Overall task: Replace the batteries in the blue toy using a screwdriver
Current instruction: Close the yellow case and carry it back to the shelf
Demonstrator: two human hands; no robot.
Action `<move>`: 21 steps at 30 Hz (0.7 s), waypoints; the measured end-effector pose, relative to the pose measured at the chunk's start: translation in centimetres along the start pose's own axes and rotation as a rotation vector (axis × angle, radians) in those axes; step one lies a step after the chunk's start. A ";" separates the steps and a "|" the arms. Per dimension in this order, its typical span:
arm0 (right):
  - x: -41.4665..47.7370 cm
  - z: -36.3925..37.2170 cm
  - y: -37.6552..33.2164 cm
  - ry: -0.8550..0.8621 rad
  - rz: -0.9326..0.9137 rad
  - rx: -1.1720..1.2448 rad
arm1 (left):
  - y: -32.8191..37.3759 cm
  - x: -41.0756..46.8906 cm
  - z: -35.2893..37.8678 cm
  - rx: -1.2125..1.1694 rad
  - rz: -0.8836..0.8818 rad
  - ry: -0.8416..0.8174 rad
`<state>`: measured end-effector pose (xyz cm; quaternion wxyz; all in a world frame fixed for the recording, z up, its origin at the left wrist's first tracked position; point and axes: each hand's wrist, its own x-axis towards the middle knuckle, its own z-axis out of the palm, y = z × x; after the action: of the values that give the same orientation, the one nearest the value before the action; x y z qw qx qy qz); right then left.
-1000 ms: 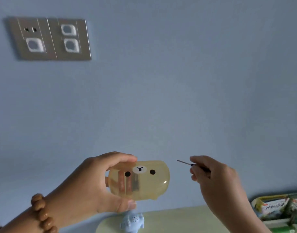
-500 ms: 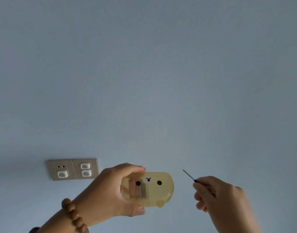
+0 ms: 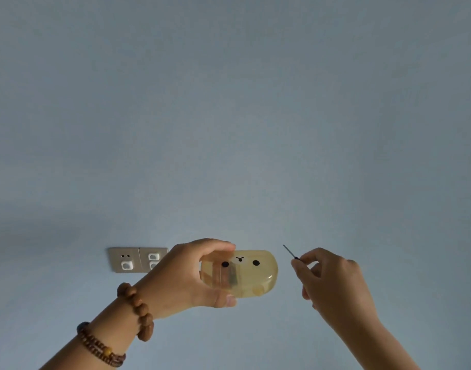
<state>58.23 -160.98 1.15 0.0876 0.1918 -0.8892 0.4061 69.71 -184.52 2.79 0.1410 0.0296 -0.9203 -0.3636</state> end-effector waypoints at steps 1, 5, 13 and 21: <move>-0.2 -0.2 -0.1 -0.002 -0.001 -0.005 | 0.3 -0.1 -0.1 0.007 0.005 0.000; -1.4 -2.1 0.0 0.028 0.007 -0.056 | 2.1 0.0 0.0 0.032 0.051 -0.029; -8.3 -11.7 1.9 0.332 0.216 -0.176 | 10.5 2.6 3.3 -0.078 0.343 -0.288; -23.1 -22.3 3.8 0.718 0.460 -0.446 | 21.9 -0.3 13.3 -0.237 0.747 -0.592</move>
<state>77.73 -135.67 5.93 0.3359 -0.1856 -0.8875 0.2550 67.29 -159.65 8.27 -0.0037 -0.4233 -0.8209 -0.3833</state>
